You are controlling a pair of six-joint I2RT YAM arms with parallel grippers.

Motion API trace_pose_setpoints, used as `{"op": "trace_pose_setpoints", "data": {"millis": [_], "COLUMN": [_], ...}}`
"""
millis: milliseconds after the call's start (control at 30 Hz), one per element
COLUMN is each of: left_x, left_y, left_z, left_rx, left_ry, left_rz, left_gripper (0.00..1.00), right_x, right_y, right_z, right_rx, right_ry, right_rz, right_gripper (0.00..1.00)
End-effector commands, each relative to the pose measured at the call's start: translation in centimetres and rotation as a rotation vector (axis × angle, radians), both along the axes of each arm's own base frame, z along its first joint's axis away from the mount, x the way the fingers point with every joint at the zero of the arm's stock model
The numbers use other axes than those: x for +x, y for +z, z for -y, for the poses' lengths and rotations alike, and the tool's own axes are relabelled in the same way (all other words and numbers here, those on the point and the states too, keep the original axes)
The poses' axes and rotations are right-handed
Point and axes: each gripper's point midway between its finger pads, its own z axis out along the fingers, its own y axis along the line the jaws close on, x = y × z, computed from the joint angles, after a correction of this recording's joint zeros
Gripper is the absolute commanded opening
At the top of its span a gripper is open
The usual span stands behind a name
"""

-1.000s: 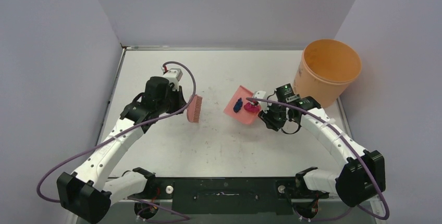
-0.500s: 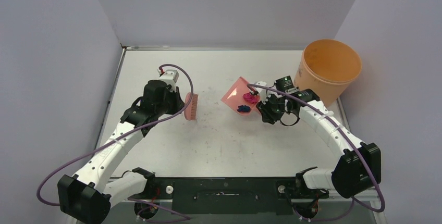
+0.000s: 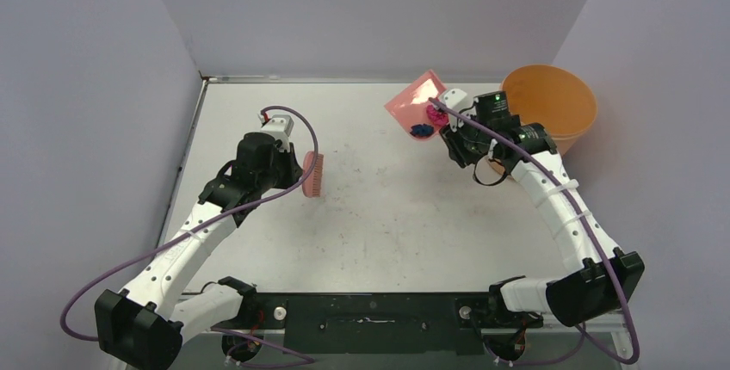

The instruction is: Sweep away the paper scraps from the table

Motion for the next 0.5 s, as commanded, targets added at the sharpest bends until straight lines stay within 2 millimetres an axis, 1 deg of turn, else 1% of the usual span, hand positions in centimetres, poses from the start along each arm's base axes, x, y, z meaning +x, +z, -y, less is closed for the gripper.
{"op": "trace_pose_setpoints", "data": {"millis": [0, 133, 167, 300, 367, 467], "left_x": [1.0, 0.9, 0.9, 0.9, 0.9, 0.9], "left_y": [2.2, 2.1, 2.1, 2.3, 2.3, 2.3], "left_z": [-0.1, 0.0, 0.0, 0.0, 0.0, 0.1], "left_rx": [-0.02, -0.016, -0.017, -0.023, -0.023, -0.023], "left_ry": [0.01, 0.006, 0.005, 0.003, 0.002, -0.001], "left_rz": [0.089, 0.085, 0.086, 0.095, 0.095, 0.092], "left_gripper": [0.0, 0.0, 0.0, 0.0, 0.0, 0.0], "right_x": [2.4, 3.5, 3.9, 4.6, 4.7, 4.6], "right_y": [4.0, 5.6, 6.2, 7.8, 8.2, 8.4], "right_z": [3.1, 6.3, 7.7, 12.1, 14.3, 16.8], "right_rx": [-0.02, -0.033, -0.032, -0.042, -0.063, -0.081], "right_ry": [-0.142, -0.225, -0.263, -0.368, -0.412, -0.45], "right_rz": [0.098, 0.124, 0.135, 0.16, 0.159, 0.131], "right_gripper": [0.05, 0.05, 0.05, 0.05, 0.05, 0.05]}}
